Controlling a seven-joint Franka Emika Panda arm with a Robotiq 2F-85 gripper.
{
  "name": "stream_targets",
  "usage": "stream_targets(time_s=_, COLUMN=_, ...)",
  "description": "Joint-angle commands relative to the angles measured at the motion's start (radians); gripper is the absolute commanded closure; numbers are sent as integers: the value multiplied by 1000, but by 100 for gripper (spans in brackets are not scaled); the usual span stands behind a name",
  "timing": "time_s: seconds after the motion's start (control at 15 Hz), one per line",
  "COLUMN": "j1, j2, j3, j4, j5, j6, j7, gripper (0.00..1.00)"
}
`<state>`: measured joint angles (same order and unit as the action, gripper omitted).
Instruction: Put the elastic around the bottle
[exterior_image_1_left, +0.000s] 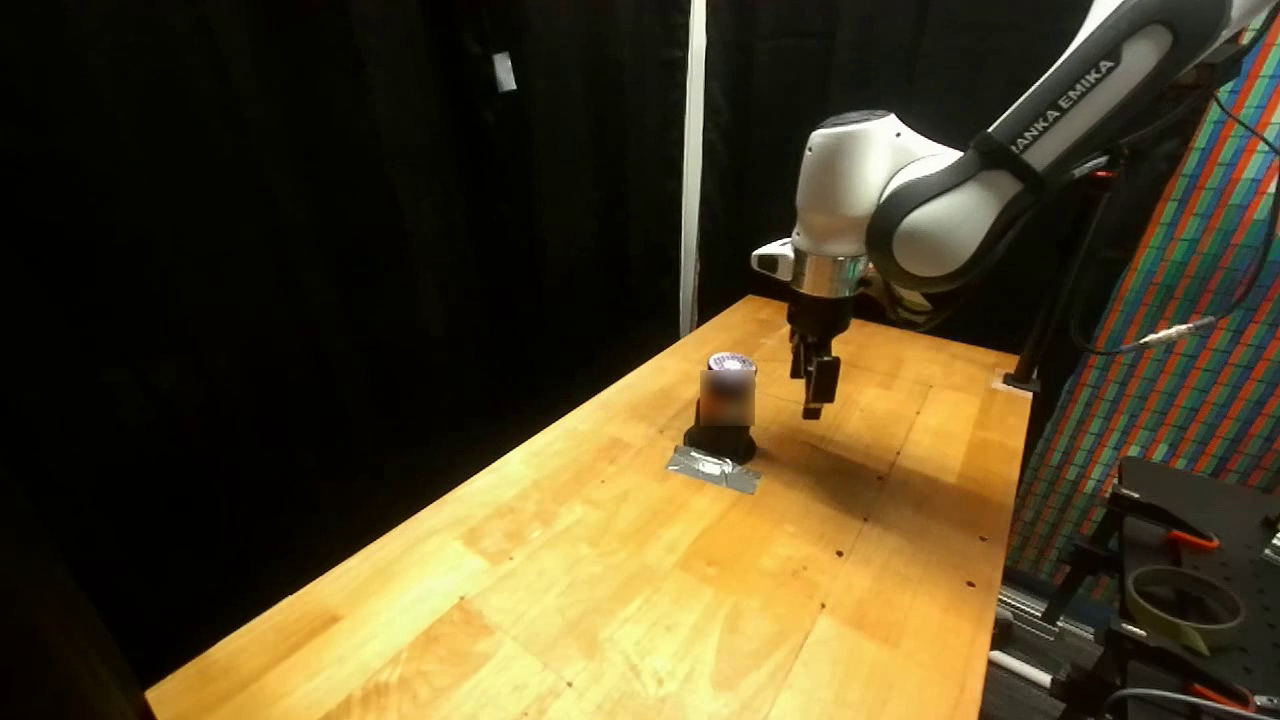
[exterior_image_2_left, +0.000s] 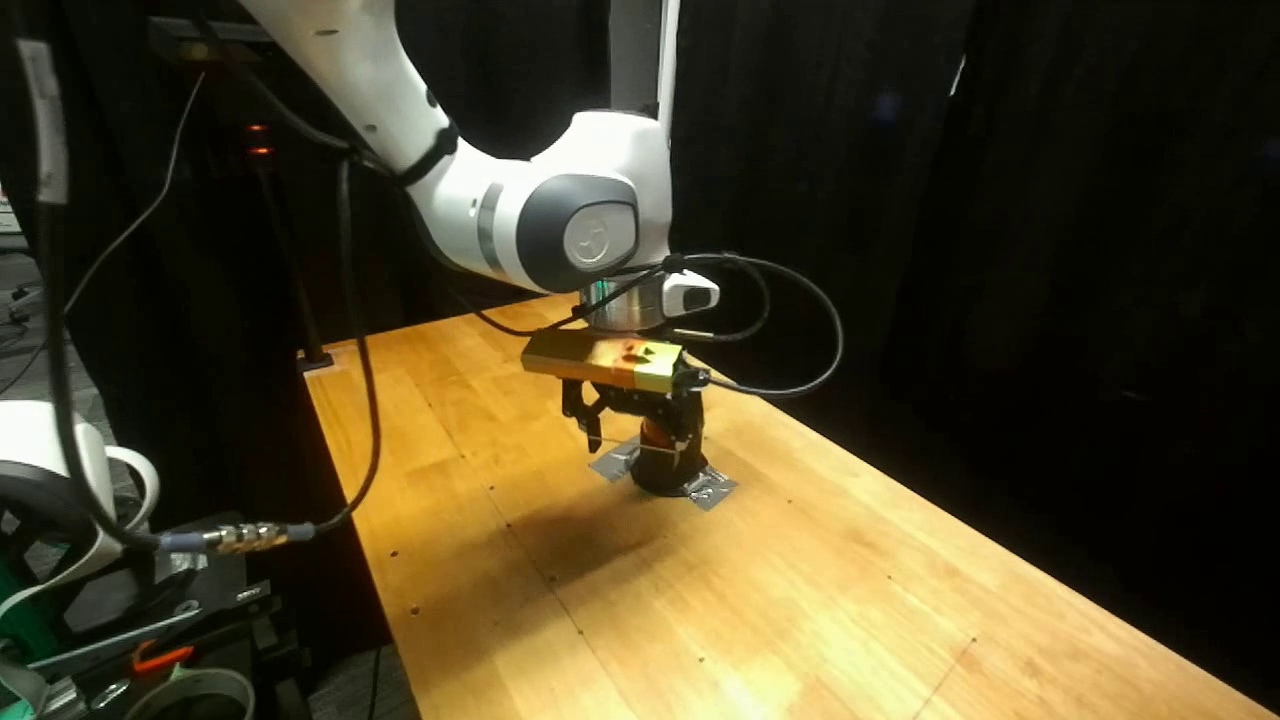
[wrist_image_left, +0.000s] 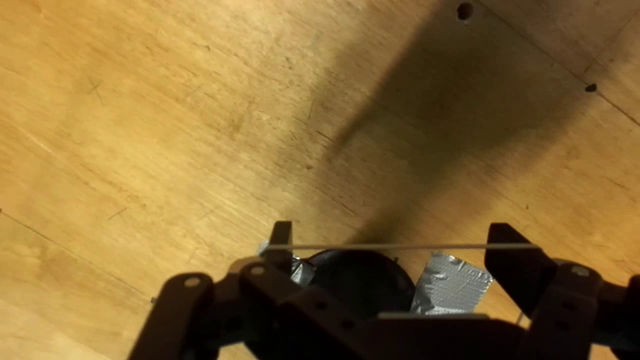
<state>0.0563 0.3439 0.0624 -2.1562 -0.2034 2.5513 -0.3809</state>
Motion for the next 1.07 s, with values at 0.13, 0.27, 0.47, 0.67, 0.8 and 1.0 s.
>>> stream_targets(time_s=0.13, j1=-51, j2=-180, j3=2, j4=-350, j5=-31, j6=372, j7=-47, gripper=41)
stream_targets(time_s=0.27, j1=-64, j2=-203, j3=-9, j4=-453, j5=-57, j6=555, j7=-49, gripper=58)
stream_targets(time_s=0.47, j1=-82, j2=-235, j3=-37, j4=-580, j5=-106, j6=836, j7=-31, gripper=80)
stream_targets(time_s=0.67, j1=-75, j2=-197, j3=-77, j4=-658, j5=-65, j6=1112, j7=-70, gripper=91)
stream_targets(time_s=0.8, j1=-87, j2=-72, j3=-93, j4=-610, j5=-102, j6=1280, j7=-45, gripper=90)
stream_targets(time_s=1.0, j1=-93, j2=16, j3=-104, j4=-619, j5=-121, j6=1497, j7=-45, gripper=85)
